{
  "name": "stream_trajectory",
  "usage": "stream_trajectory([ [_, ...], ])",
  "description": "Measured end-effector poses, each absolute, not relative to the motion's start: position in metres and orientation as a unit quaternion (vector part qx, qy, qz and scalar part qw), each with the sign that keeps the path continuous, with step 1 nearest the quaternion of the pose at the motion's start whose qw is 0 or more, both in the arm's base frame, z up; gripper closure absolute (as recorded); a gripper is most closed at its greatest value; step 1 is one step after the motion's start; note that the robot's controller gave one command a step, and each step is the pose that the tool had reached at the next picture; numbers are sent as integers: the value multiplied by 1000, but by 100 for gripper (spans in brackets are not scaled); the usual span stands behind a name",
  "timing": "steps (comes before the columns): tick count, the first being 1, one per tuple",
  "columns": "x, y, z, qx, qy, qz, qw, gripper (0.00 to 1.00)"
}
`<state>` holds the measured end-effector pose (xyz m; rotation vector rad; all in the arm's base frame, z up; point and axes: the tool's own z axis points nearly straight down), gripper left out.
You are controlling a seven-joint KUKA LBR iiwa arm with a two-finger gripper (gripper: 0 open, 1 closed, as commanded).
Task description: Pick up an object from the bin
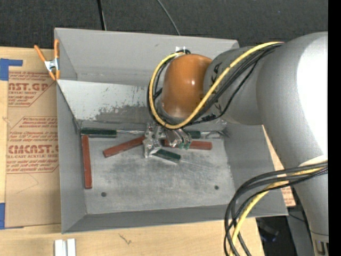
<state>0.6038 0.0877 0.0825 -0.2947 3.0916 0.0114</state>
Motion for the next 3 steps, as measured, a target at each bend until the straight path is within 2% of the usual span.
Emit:
stream_trajectory([
  [1, 599, 87, 79, -96, 995, 3, 8, 0],
  [2, 600, 85, 77, -95, 995, 2, 11, 100],
  [3, 593, 84, 73, -96, 995, 1, -5, 0],
])
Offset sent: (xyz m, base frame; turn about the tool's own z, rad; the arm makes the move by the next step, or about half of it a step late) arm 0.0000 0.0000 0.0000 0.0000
